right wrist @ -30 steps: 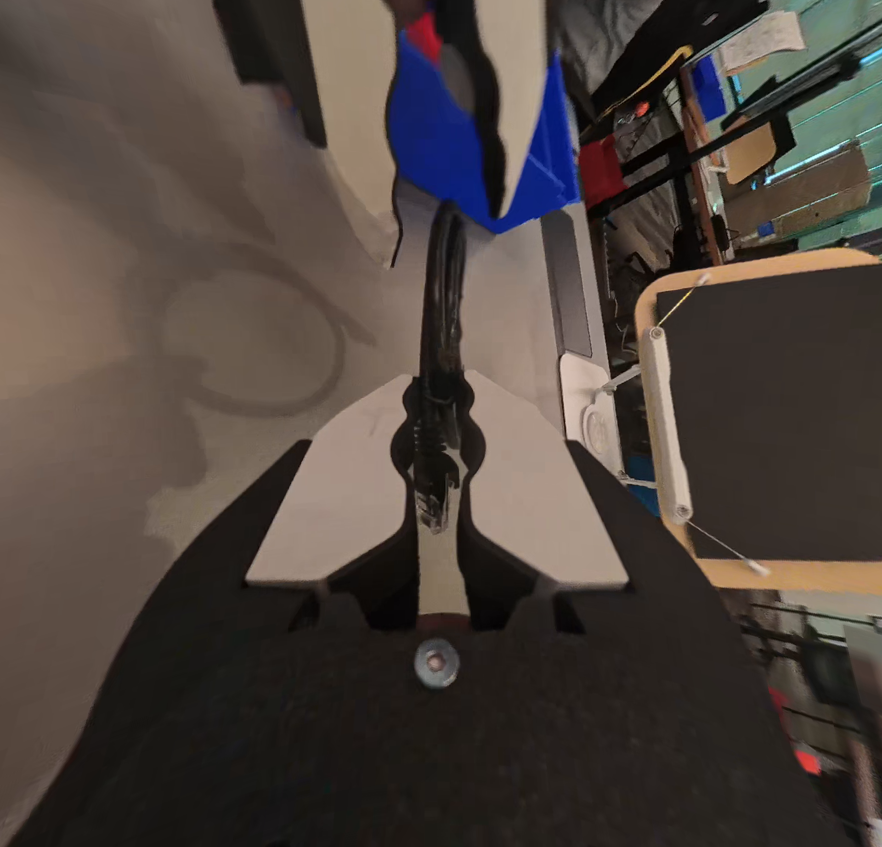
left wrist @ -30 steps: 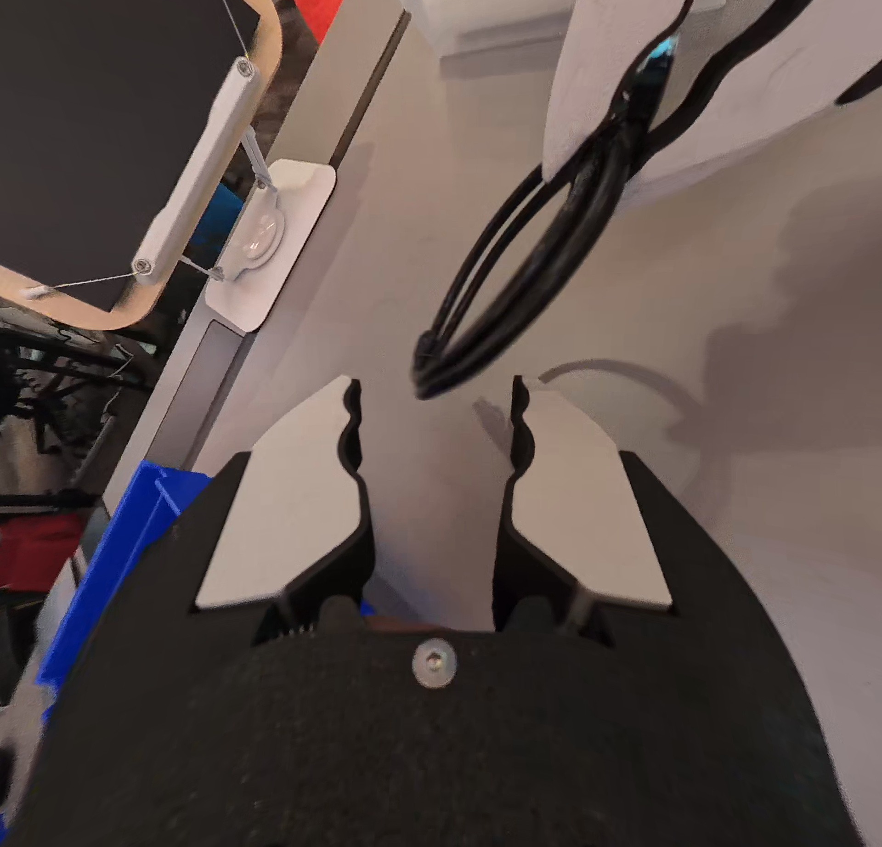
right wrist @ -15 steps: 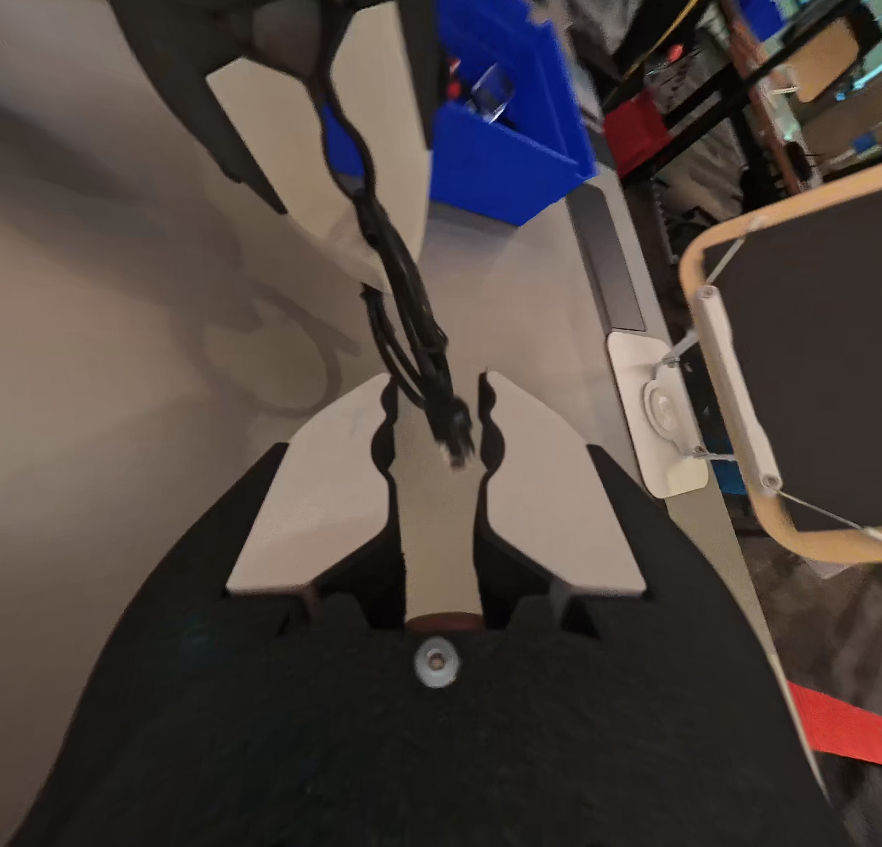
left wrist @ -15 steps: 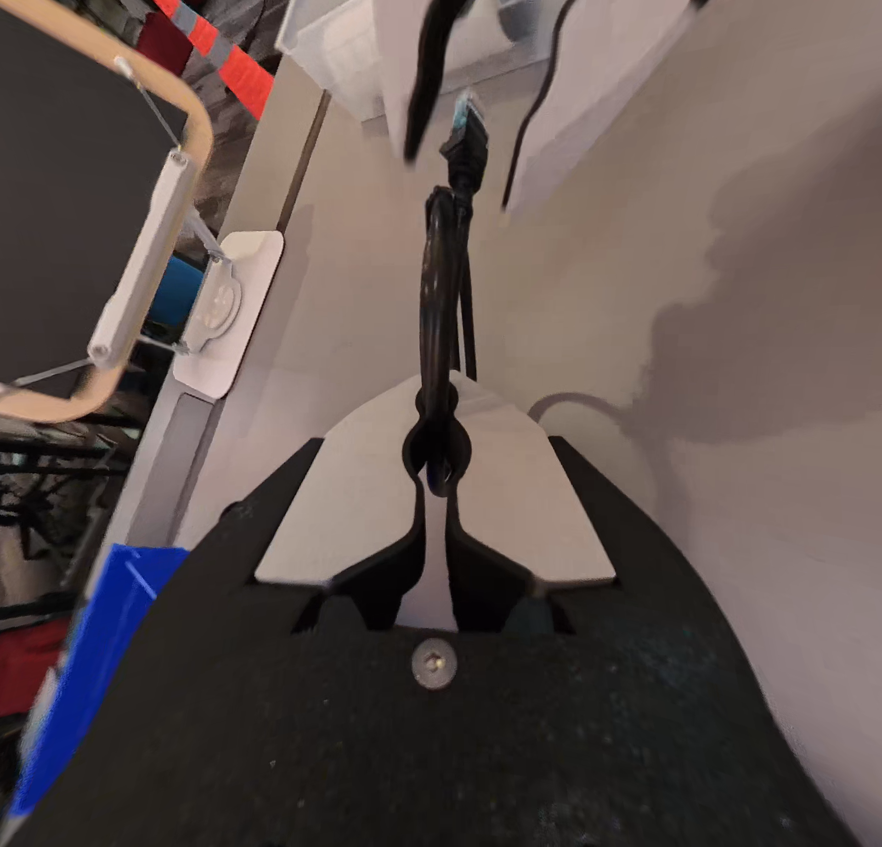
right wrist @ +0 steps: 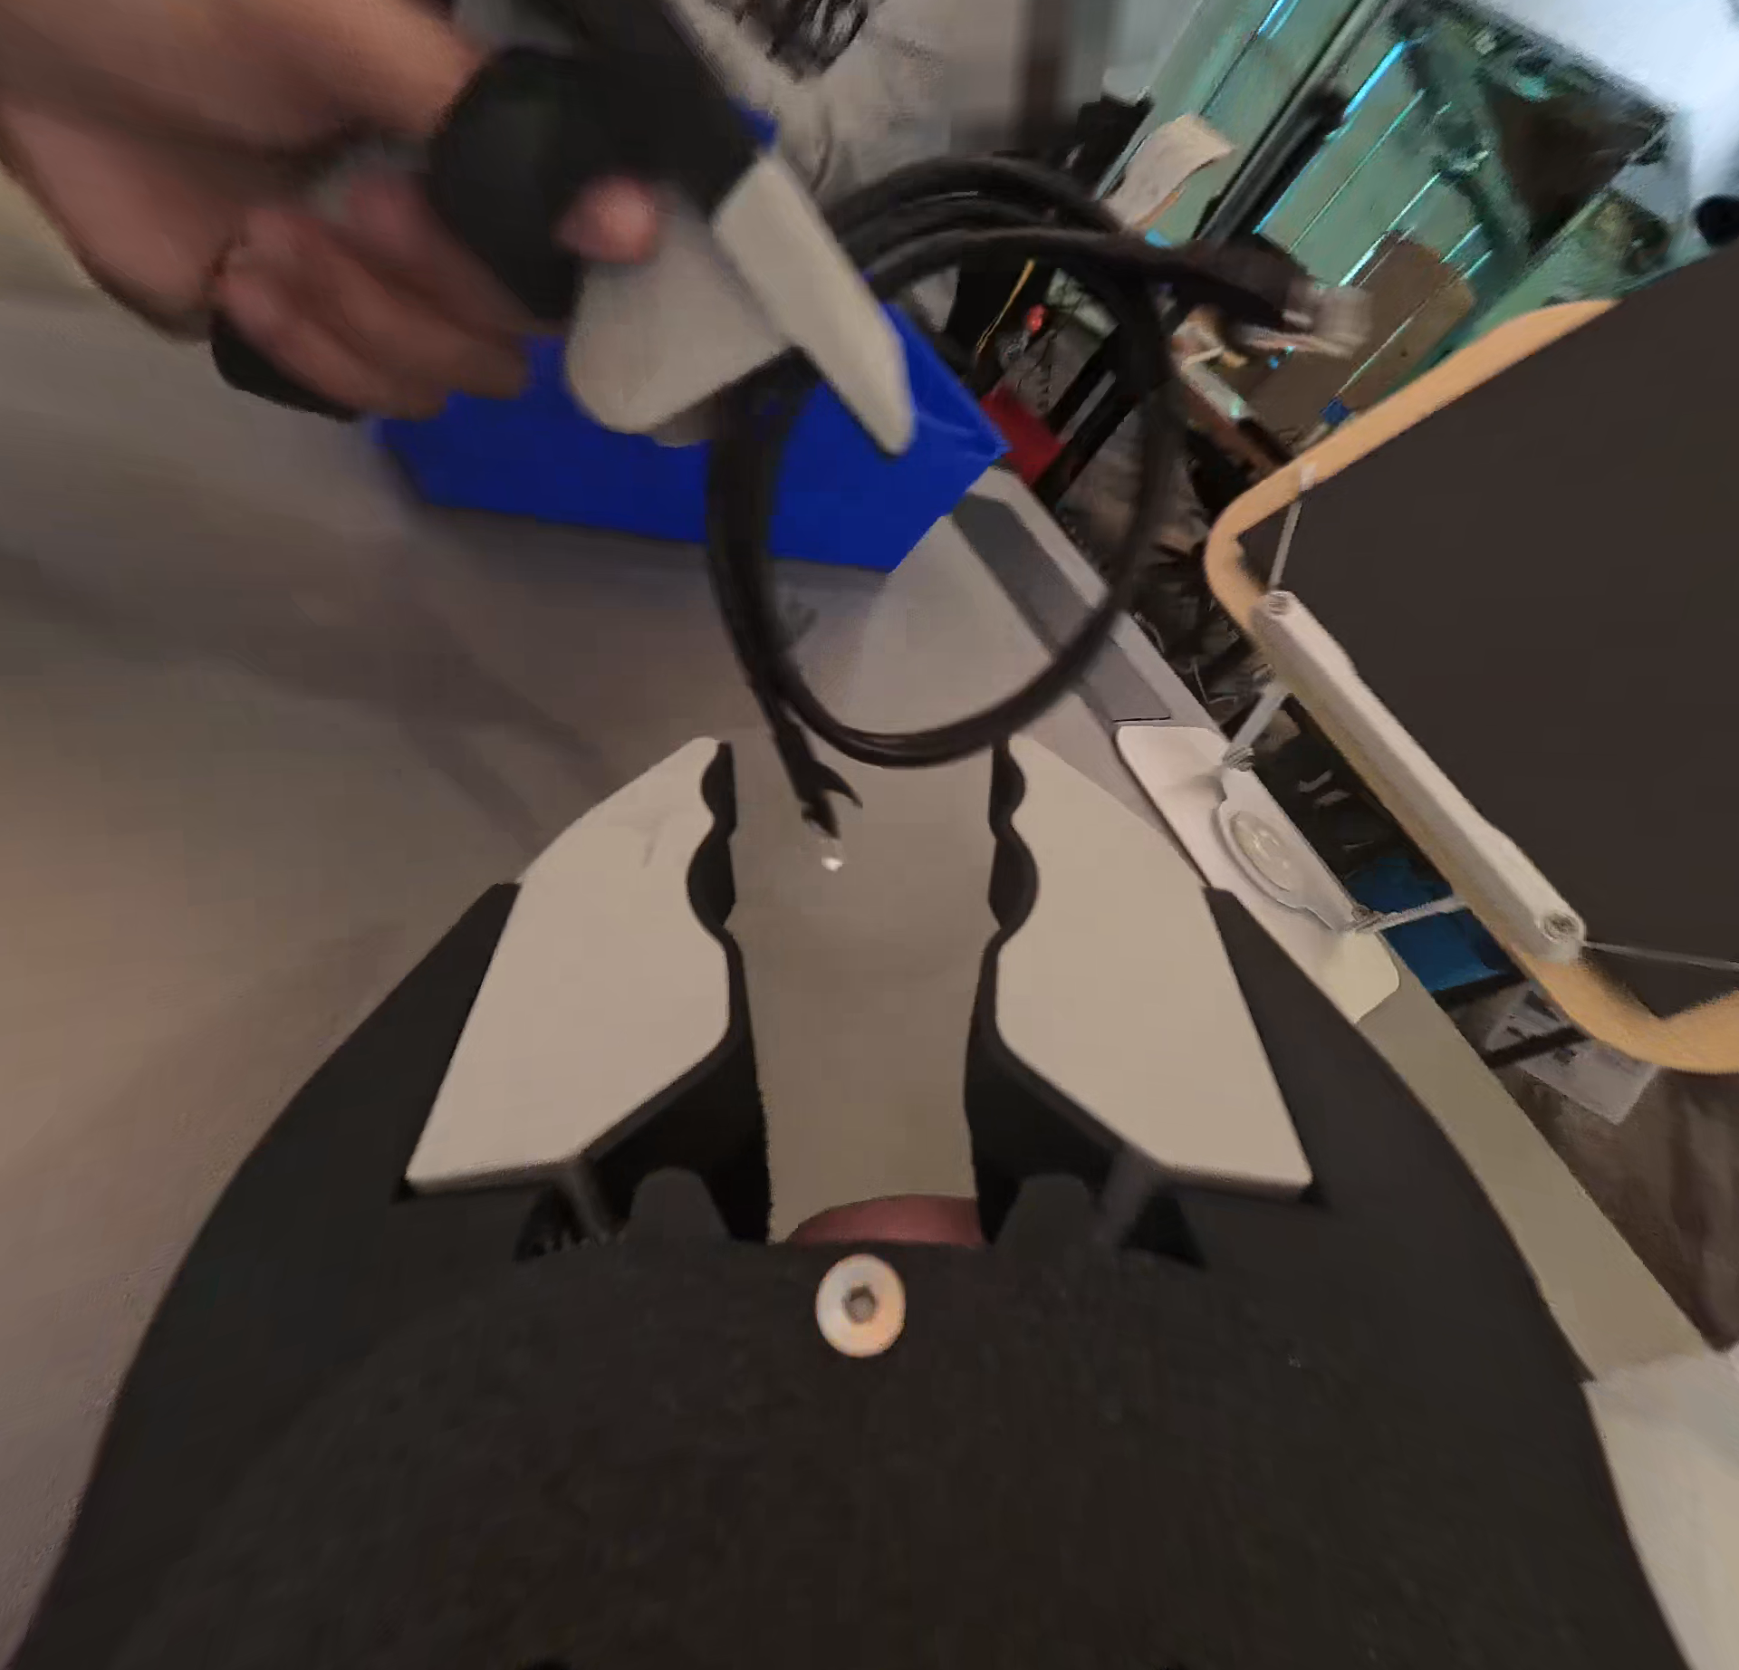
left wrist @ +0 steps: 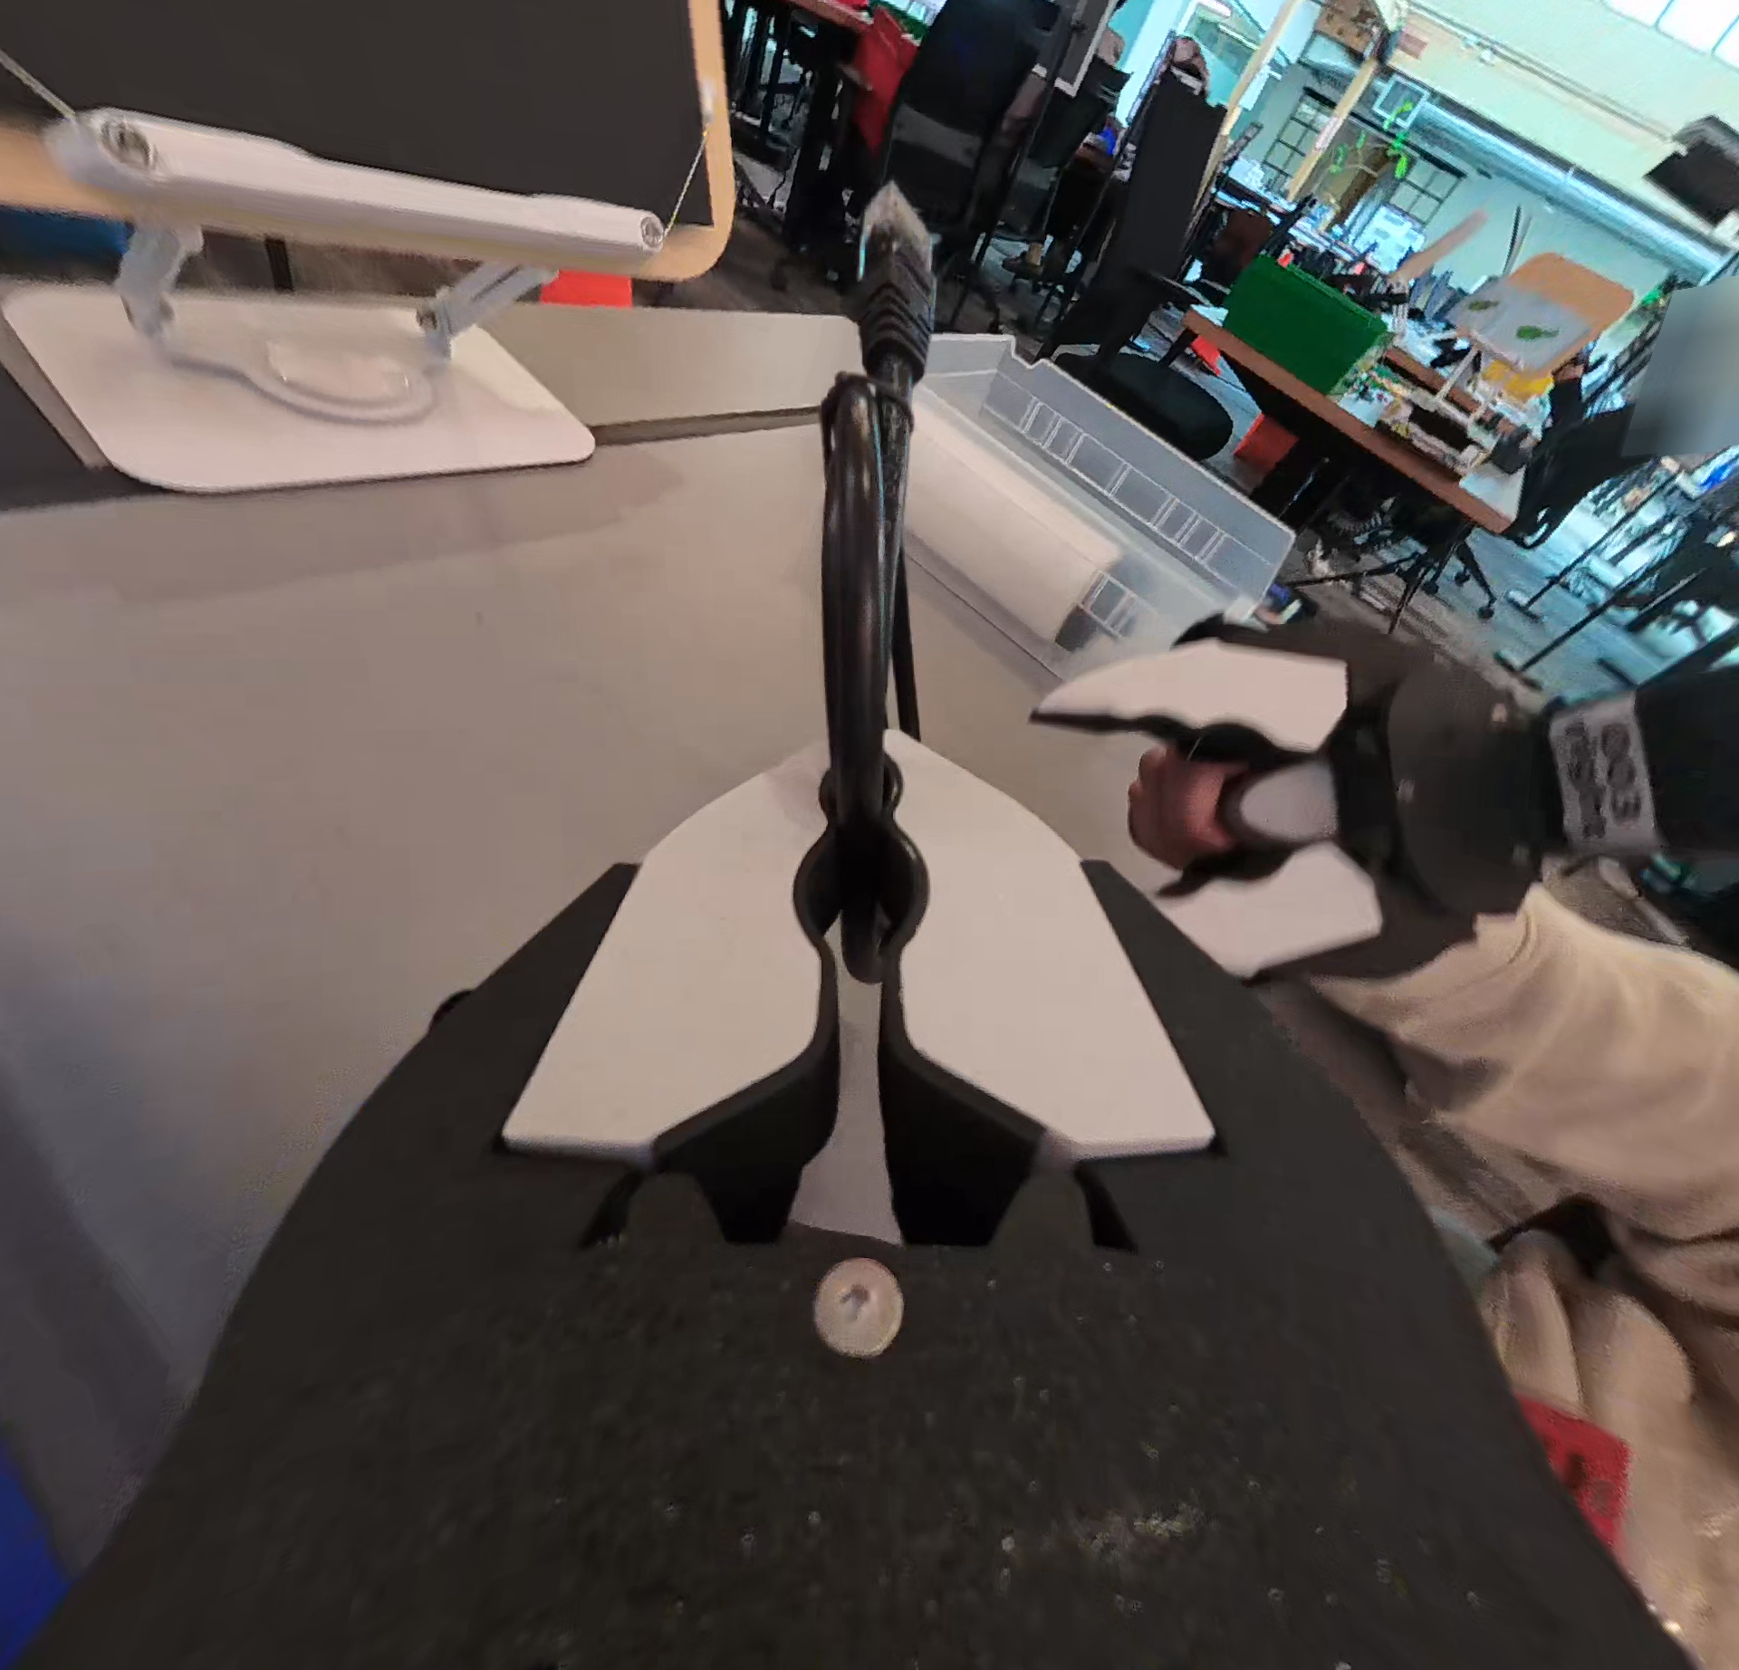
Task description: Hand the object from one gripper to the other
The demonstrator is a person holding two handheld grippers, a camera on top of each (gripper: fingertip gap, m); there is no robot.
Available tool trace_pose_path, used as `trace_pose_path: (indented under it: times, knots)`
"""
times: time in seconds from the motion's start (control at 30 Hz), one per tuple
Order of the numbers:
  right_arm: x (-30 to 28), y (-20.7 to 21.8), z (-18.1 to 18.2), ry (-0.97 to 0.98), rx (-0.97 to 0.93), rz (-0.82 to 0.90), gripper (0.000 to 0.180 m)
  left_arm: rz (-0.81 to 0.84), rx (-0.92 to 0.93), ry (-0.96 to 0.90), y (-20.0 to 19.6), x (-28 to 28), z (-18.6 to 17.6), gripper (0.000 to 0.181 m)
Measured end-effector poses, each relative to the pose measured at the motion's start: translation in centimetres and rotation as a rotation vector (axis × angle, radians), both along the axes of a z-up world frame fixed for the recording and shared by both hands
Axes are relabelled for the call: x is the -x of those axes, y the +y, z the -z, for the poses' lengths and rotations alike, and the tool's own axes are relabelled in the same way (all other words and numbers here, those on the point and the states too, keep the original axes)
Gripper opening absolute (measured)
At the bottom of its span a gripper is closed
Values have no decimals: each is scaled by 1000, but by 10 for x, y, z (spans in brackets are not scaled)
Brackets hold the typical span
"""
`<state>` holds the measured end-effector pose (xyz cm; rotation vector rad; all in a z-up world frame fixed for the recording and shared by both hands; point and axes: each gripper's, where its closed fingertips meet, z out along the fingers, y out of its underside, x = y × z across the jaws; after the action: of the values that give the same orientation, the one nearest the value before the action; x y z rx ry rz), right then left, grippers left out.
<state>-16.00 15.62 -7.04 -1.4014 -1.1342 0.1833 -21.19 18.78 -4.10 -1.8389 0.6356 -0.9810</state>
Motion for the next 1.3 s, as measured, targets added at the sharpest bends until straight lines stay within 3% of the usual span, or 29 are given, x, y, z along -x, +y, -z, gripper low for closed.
trace_pose_path:
  times: [0.2,0.3,0.33,0.37,0.43,0.5,0.57,0.63,0.8,0.97,1.13,1.3]
  knots:
    - [31,-4,33,-247,-87,34,59,2,165,-83,-9,-18,5,1]
    - [32,-1,29,-310,-197,87,44,15,202,-81,-15,-27,10,1]
    - [30,-1,25,-333,-251,107,24,18,214,-80,-17,-30,11,2]
    - [27,0,23,-362,-293,122,16,25,221,-91,-18,-33,11,1]
    - [22,2,21,-362,-293,146,13,55,213,-105,-21,-35,8,3]
    - [17,3,14,-329,-275,139,12,74,186,-110,-23,-33,3,21]
    - [7,7,4,-316,-295,165,12,68,155,-105,-26,-23,-3,55]
    - [-4,10,0,-289,-272,175,11,-8,98,-62,-31,-3,4,70]
    - [-28,23,4,-277,-200,214,12,-346,-55,163,-64,67,65,49]
    - [-40,32,4,-263,-145,233,12,-359,-175,258,-72,81,56,49]
    - [-51,36,1,-166,-34,218,11,-291,-96,261,-77,70,69,49]
    - [-136,49,-62,-133,137,310,11,-270,-134,341,-81,64,75,45]
